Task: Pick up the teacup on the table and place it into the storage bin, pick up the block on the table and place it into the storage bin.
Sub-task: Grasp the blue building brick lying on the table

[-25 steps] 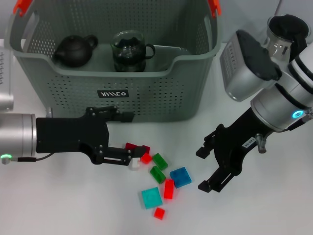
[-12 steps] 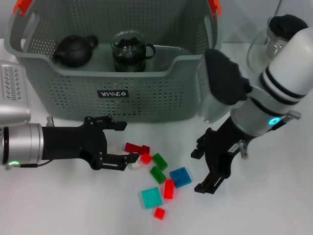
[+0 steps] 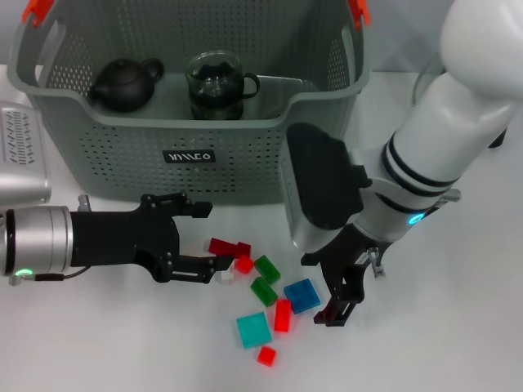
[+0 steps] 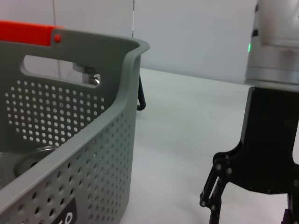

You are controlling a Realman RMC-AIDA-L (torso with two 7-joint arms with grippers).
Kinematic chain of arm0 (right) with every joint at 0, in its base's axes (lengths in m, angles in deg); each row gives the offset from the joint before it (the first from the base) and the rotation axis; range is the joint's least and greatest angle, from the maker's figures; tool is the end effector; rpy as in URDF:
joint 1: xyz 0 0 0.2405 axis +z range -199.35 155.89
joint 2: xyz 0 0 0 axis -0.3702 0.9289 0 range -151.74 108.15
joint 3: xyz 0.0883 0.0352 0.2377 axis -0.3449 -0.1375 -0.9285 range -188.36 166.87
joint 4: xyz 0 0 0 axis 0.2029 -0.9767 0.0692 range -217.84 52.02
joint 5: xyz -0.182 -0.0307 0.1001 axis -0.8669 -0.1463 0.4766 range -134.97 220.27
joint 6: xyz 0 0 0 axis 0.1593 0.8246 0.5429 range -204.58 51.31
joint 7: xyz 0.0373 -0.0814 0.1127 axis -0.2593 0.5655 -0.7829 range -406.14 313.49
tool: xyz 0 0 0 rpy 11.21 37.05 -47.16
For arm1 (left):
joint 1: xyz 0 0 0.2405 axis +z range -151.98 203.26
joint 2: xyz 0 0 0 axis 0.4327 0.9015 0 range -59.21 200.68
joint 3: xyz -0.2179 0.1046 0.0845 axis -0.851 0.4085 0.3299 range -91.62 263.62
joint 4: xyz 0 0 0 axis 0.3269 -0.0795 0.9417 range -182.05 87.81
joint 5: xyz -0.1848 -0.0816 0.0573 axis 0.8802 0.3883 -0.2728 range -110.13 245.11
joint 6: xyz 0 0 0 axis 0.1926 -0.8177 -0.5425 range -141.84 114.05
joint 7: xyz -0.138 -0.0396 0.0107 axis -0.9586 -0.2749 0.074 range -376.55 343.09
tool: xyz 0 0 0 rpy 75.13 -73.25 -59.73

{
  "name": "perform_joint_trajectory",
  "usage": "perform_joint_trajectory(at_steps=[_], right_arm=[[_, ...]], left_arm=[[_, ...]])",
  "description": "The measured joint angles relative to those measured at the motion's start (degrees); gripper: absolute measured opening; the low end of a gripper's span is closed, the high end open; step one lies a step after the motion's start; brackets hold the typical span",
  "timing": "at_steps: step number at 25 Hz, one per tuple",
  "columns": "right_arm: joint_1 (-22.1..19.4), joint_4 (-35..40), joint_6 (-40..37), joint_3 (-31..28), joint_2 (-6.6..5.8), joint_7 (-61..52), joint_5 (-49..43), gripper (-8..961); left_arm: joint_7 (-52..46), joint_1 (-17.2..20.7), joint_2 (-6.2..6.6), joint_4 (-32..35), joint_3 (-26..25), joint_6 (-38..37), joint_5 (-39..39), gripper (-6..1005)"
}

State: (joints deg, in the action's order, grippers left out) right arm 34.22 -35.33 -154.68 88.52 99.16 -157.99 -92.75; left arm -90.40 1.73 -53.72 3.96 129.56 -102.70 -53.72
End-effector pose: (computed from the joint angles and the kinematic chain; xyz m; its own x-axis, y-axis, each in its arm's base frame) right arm 0.1267 0.3519 -0.1113 0.8678 0.1484 0.4742 0.1110 -0.9881 0.1061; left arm -0.2688 0.3064 -0.0118 0.9111 0.2164 0.3508 0.3099 -0.9209 -0.2366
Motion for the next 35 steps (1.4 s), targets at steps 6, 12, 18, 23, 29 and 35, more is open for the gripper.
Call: perform_joint_trajectory(at_steps=[6,12,18,23,29,35], right_arm=[[1.1,0.0,2.7,4.6,0.09,-1.1,0.0,865],[1.3,0.1,4.4,5.6,0.39,-2.0,0.0,852],[1.4,-0.6,5.1,6.9,0.43,-3.4,0.7,838],[1.3,-0.6,5.6,8.3,0.42,-3.9,1.7,827],[1.0,-0.6,5.9,8.6,0.42,-3.9,1.9,650],[0.8,-1.2,6.3,8.6,0.42,-3.9,1.9,650]], left_arm=[[-0.3,0.0,0.00,-0.1,-0.1,0.1,0.1,876],[-0.3,-0.1,0.00,-0.6,-0.1,0.1,0.1,875],[-0.3,-0.2,0.03,-0.8,-0.9,0.1,0.1,875],[-0.3,-0.2,0.09,-0.7,-1.4,0.1,0.1,875],[-0.3,-0.1,0.09,-0.7,-1.5,0.1,0.1,875],[-0.3,0.0,0.09,-0.8,-1.5,0.1,0.1,875]])
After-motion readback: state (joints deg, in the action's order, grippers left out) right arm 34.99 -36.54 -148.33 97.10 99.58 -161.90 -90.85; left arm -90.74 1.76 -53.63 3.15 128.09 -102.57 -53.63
